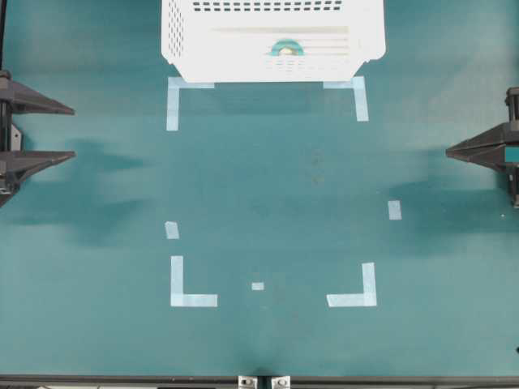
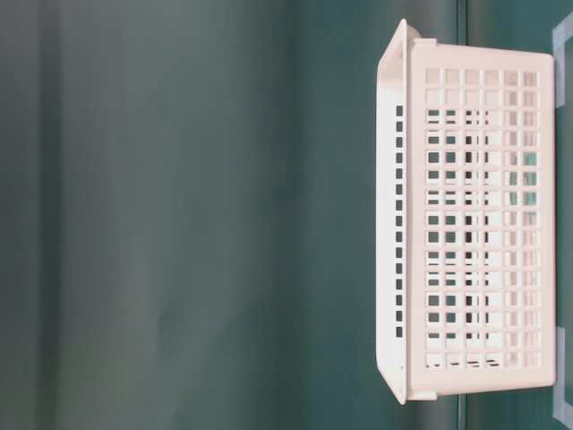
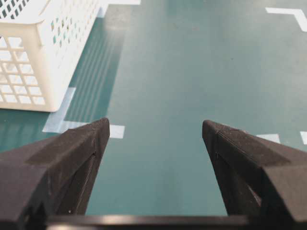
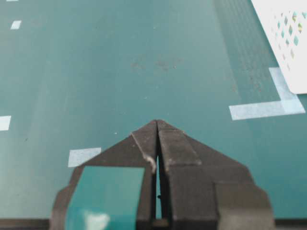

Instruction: Put the tape into the white basket.

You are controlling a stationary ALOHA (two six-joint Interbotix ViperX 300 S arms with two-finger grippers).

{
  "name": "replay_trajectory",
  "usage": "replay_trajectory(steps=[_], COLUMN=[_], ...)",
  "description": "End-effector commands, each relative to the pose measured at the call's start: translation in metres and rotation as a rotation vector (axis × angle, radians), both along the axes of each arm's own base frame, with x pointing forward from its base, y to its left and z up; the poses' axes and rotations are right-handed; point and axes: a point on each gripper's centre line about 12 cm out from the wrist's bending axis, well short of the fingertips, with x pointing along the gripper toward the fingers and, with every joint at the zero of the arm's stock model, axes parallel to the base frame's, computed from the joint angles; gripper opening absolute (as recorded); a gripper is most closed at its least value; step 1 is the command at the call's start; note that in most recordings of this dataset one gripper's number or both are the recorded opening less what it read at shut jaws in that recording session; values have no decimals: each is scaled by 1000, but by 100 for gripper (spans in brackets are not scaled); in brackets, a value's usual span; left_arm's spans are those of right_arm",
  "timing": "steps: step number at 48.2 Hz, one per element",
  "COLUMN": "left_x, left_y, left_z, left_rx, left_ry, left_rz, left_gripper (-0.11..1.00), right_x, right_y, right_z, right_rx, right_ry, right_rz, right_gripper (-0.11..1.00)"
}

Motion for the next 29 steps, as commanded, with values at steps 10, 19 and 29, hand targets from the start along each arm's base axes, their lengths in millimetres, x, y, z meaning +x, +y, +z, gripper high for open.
replay_trajectory(steps=[10, 19, 29], left_x=[1, 1, 1], left_y=[1, 1, 1], left_z=[5, 5, 5], left_rx=[1, 1, 3], left_ry=[-14, -12, -14], left_rz=[5, 5, 5], left_gripper=[88, 88, 88], right_x=[2, 1, 1], right_y=[0, 0, 0], right_z=[3, 3, 3], right_rx=[-4, 2, 1], right_ry=[-12, -7, -7], right_rz=[3, 0, 1], right_gripper=[0, 0, 0])
